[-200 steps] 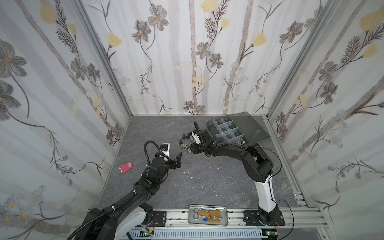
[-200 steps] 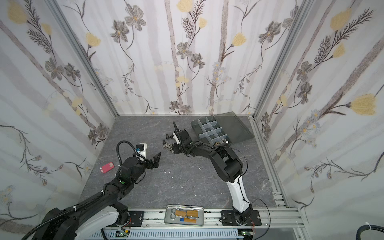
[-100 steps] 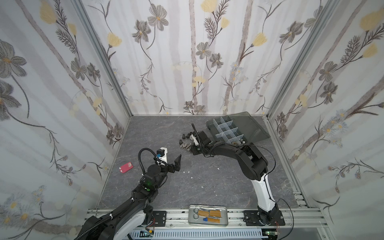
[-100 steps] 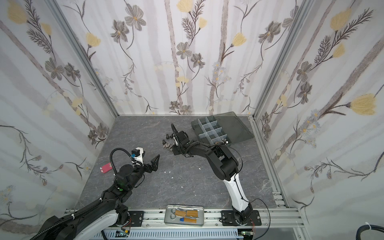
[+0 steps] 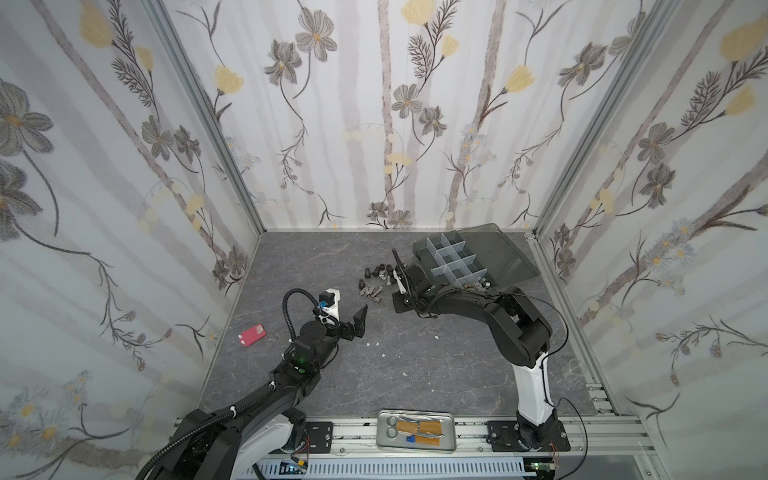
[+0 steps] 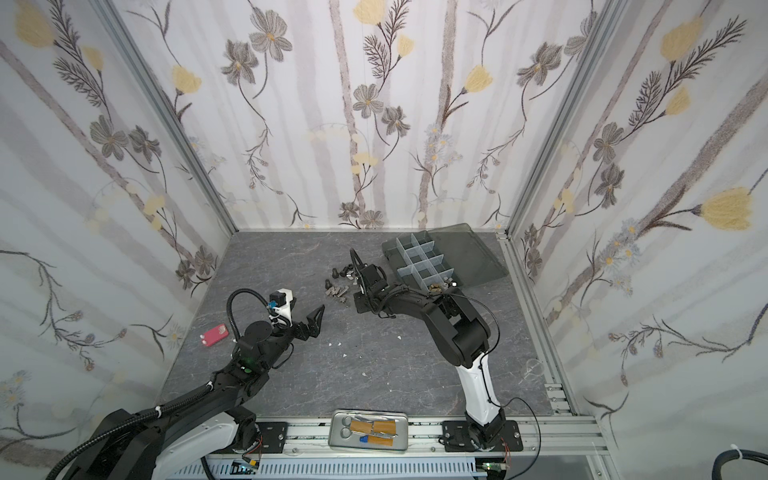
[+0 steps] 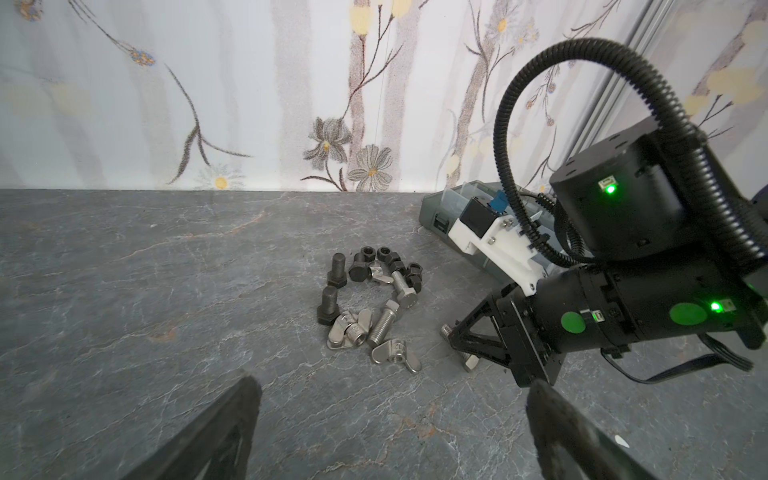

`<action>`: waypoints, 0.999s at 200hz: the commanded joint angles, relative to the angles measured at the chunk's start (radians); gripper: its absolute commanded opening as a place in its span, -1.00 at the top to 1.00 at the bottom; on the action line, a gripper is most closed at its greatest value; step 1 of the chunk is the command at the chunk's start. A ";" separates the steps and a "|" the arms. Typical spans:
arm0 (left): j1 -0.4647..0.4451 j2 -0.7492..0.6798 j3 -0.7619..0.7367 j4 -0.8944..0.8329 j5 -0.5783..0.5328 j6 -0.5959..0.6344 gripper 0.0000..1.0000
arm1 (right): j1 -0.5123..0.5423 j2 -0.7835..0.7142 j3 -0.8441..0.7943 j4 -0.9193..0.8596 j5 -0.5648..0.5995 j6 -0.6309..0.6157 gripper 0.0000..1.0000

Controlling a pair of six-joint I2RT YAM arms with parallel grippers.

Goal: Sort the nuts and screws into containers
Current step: 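Lower the right gripper onto a silver hex bolt and close on it, then carry the silver bolt in the right gripper over a box compartment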

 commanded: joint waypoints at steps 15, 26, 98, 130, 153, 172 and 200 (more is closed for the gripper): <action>0.001 0.047 0.023 0.138 0.044 -0.032 -1.00 | -0.042 -0.033 -0.030 0.067 -0.050 -0.023 0.84; 0.002 0.071 0.035 0.141 0.048 -0.031 -1.00 | -0.044 -0.040 -0.042 0.079 -0.060 -0.033 0.75; -0.001 0.178 0.095 0.160 0.095 -0.056 -1.00 | -0.026 0.001 -0.048 0.068 -0.038 -0.027 0.45; -0.002 0.177 0.098 0.151 0.093 -0.045 -1.00 | -0.025 0.022 -0.031 0.055 -0.030 -0.032 0.42; -0.001 0.172 0.096 0.147 0.082 -0.045 -1.00 | -0.020 0.046 -0.009 0.029 -0.003 -0.043 0.34; 0.000 0.172 0.095 0.143 0.087 -0.046 -1.00 | -0.012 0.057 -0.004 0.022 0.031 -0.055 0.27; 0.000 0.174 0.102 0.139 0.083 -0.042 -1.00 | -0.012 0.053 -0.003 0.023 0.042 -0.064 0.65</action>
